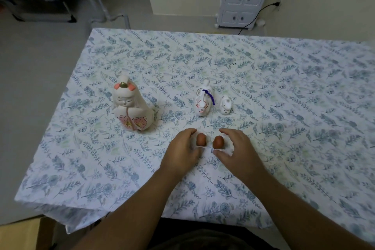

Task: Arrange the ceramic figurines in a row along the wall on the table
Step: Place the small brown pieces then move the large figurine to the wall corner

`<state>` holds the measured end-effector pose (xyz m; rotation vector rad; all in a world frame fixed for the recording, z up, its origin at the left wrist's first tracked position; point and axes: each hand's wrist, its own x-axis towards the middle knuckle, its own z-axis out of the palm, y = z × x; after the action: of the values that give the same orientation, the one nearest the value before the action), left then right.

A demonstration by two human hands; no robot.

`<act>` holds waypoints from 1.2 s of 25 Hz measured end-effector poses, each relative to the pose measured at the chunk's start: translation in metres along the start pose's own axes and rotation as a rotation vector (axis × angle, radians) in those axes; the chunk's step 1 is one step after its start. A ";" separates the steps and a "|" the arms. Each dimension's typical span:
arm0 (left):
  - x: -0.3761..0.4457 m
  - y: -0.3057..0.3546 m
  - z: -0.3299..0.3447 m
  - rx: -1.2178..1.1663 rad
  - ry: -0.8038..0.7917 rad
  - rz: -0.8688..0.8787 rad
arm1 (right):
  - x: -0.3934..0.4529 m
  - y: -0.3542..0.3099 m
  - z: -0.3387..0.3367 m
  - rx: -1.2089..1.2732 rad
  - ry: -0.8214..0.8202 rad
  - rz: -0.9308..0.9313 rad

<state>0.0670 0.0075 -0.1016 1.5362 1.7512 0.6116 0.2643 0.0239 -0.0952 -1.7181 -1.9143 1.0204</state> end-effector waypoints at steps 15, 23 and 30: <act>-0.050 -0.016 -0.146 0.209 0.532 0.070 | 0.057 -0.164 0.044 -0.275 -0.088 -0.442; 0.014 -0.052 -0.184 -0.046 0.201 0.050 | 0.088 -0.207 0.081 0.214 -0.255 -0.188; 0.031 -0.026 -0.209 -0.157 0.193 0.166 | 0.091 -0.220 0.058 0.460 -0.149 -0.125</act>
<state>-0.1112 0.0551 0.0043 1.5652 1.6796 0.9857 0.0545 0.0978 0.0070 -1.2795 -1.6732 1.4379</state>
